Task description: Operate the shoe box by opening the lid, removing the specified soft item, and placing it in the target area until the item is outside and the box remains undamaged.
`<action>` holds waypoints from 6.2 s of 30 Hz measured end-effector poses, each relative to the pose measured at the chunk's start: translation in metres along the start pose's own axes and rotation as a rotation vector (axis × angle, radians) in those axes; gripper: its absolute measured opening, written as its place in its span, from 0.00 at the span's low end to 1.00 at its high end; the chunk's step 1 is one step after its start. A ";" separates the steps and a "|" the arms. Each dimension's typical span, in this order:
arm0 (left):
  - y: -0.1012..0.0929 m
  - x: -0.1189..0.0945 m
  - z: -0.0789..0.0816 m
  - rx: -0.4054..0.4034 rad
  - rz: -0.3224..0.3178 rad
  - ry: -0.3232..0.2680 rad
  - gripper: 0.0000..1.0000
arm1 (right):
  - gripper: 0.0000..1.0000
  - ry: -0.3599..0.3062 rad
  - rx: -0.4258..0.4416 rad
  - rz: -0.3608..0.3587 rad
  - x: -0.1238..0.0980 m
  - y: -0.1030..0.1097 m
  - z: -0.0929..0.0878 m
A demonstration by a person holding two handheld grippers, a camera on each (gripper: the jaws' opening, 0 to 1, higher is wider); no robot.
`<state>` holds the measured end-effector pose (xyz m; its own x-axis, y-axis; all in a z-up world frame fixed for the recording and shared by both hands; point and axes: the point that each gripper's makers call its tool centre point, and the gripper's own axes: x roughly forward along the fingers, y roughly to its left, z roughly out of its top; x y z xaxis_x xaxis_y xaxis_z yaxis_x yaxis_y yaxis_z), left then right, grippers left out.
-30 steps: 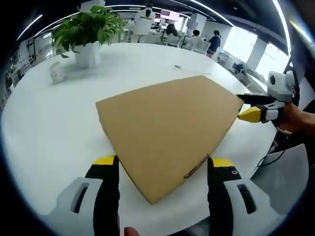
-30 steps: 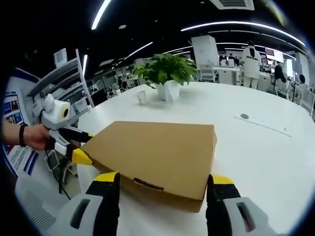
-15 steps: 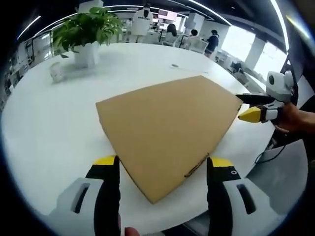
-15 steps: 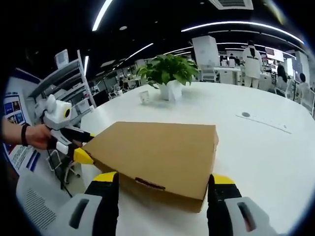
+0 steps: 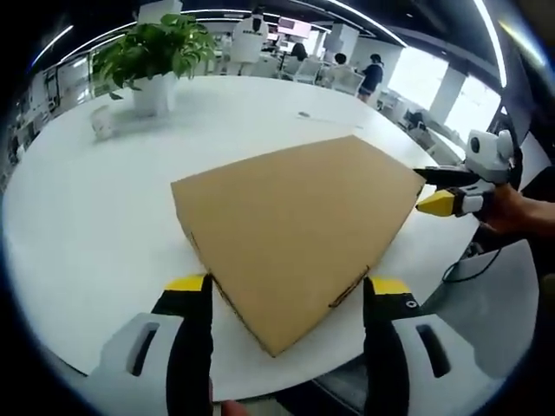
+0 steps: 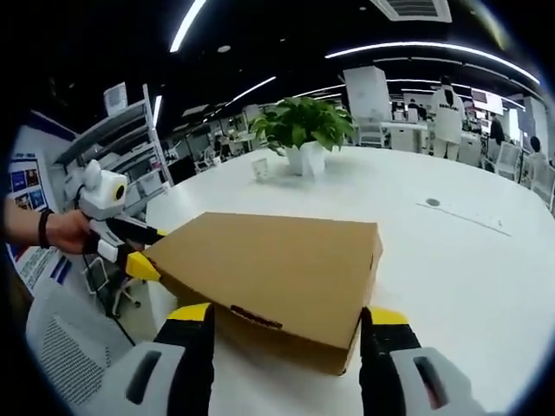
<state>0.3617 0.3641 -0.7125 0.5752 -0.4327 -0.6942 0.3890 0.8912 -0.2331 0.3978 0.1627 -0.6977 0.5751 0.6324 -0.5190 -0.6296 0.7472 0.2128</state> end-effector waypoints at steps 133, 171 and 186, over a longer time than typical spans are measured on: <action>0.026 -0.045 0.122 0.326 0.163 -0.189 0.38 | 0.59 -0.180 -0.094 -0.006 -0.014 -0.029 0.106; 0.052 -0.037 0.153 0.239 0.179 -0.223 0.23 | 0.00 -0.021 -0.128 -0.216 0.054 -0.098 0.093; 0.065 -0.027 0.122 0.159 0.198 -0.176 0.18 | 0.00 0.002 -0.131 -0.212 0.056 -0.099 0.095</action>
<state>0.4593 0.4174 -0.6260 0.7617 -0.2822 -0.5833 0.3565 0.9342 0.0136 0.5415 0.1432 -0.6692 0.7005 0.4640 -0.5423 -0.5577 0.8300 -0.0101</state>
